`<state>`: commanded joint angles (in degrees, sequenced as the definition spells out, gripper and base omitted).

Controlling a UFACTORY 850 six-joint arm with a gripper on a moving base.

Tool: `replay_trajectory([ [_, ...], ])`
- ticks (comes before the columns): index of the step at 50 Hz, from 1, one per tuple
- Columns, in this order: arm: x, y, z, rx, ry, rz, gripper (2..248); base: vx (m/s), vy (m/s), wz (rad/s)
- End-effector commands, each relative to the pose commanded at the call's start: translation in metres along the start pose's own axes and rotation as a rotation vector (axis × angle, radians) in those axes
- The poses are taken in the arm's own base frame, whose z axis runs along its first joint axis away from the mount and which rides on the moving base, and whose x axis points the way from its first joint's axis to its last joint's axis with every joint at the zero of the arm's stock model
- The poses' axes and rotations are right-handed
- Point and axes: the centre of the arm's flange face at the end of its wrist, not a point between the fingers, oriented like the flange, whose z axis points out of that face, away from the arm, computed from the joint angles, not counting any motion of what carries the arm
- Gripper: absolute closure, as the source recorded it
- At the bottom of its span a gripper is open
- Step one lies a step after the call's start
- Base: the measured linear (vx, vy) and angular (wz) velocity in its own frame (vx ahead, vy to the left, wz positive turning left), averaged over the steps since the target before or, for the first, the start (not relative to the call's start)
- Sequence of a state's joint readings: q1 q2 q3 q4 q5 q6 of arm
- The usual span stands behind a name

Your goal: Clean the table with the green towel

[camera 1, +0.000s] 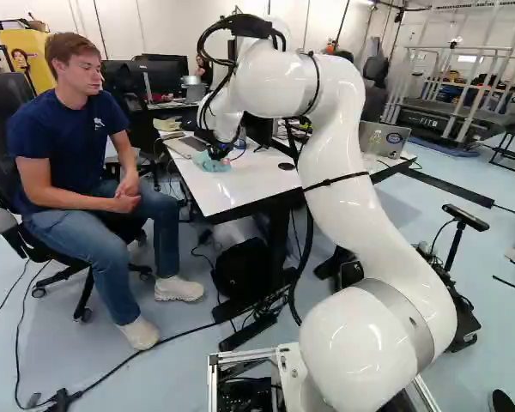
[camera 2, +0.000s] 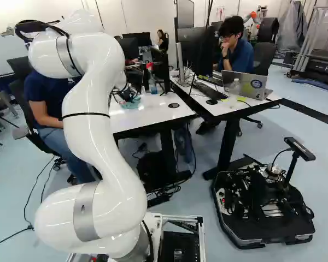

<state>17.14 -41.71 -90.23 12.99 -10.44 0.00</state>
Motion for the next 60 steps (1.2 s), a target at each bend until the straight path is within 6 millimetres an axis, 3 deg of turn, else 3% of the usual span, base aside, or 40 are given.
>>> replay_trajectory([
  [17,-0.019,0.011,-0.021,-0.013,-0.028,0.01,226,0.0,0.0,0.0],
  [43,-0.041,0.047,-0.051,-0.049,-0.056,0.05,226,0.0,0.0,0.0],
  [60,-0.03,0.069,-0.047,-0.066,-0.043,0.076,226,0.0,0.0,0.0],
])
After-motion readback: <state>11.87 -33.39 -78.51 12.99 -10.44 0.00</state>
